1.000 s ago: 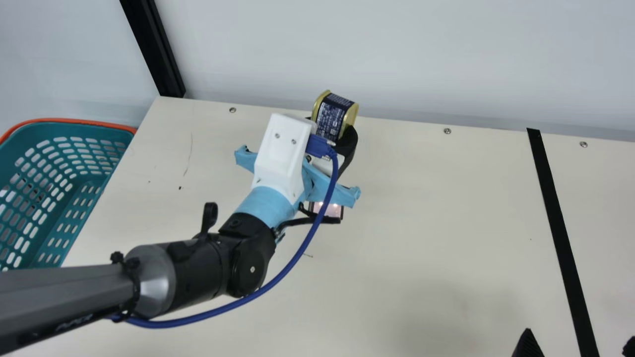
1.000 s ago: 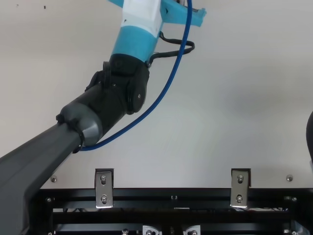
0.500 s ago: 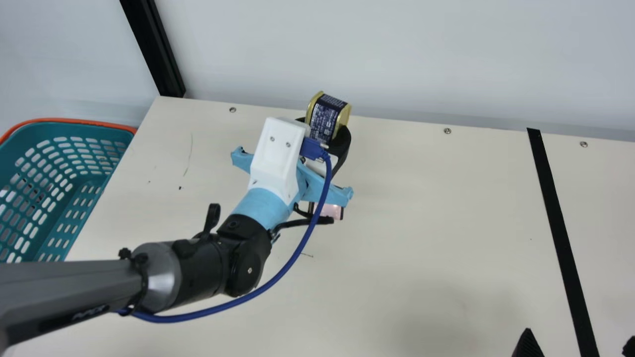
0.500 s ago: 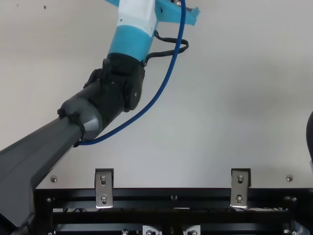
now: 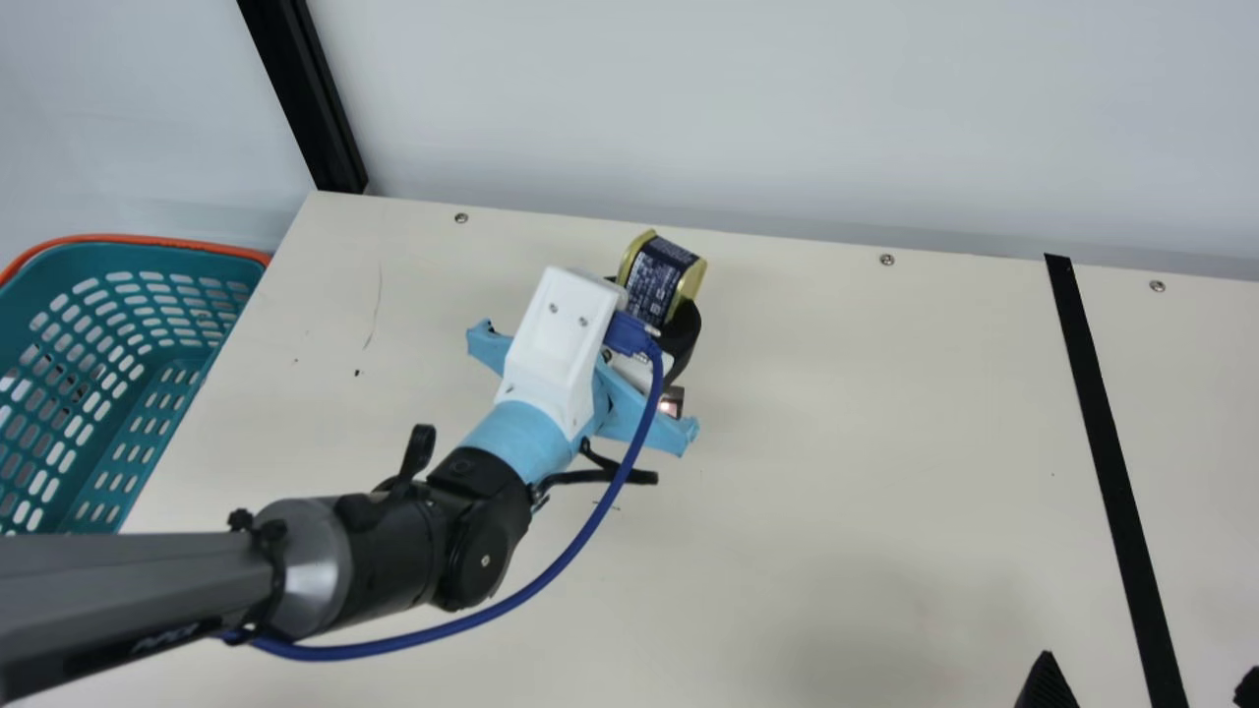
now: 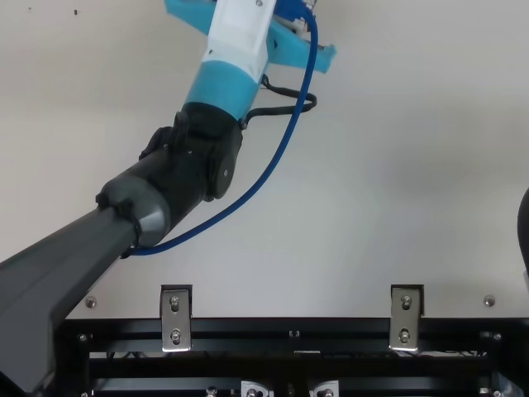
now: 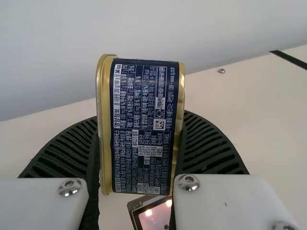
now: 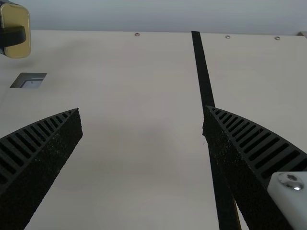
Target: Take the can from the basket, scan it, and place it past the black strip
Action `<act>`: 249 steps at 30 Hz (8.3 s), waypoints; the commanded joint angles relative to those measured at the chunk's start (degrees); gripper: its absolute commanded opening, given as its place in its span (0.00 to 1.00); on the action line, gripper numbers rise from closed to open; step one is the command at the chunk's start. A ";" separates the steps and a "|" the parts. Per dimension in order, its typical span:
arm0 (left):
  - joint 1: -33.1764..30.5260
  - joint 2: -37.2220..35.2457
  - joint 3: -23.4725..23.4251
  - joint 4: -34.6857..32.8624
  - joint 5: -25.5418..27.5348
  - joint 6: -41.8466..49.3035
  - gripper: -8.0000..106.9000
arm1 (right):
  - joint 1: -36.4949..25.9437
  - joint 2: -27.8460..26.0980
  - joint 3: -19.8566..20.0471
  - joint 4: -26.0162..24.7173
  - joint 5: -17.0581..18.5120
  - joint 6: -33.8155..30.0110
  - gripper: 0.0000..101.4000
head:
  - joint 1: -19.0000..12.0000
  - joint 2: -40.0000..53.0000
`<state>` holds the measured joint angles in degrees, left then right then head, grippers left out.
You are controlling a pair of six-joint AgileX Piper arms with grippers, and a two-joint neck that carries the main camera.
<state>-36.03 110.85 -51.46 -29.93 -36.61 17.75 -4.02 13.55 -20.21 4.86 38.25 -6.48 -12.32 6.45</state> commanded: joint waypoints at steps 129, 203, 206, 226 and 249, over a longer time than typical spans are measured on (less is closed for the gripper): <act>7.50 -19.87 -24.01 27.85 85.43 8.83 0.16 | 0.00 0.00 0.00 0.00 0.00 0.00 1.00 | -0.13 -0.72; 12.31 -22.12 -11.05 15.17 76.24 6.16 0.85 | 0.11 0.26 -0.17 -0.12 -0.13 0.06 1.00 | -0.13 -0.72; 14.25 -24.10 -8.27 16.63 71.45 1.35 0.85 | 0.45 2.21 -1.09 -0.52 -1.48 0.07 1.00 | -0.13 -0.72; 27.63 -34.64 8.26 23.54 51.81 -15.78 0.85 | 7.98 24.33 -12.58 -3.68 -11.20 -1.85 1.00 | -0.13 -0.72; 36.33 -38.54 19.87 31.00 41.83 -20.85 0.85 | 14.83 47.26 -25.21 11.94 -8.65 -27.19 1.00 | -0.13 -0.72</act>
<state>0.29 72.31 -31.60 1.07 5.23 -3.10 10.63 59.77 -44.81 15.64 28.84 -30.59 -12.32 6.45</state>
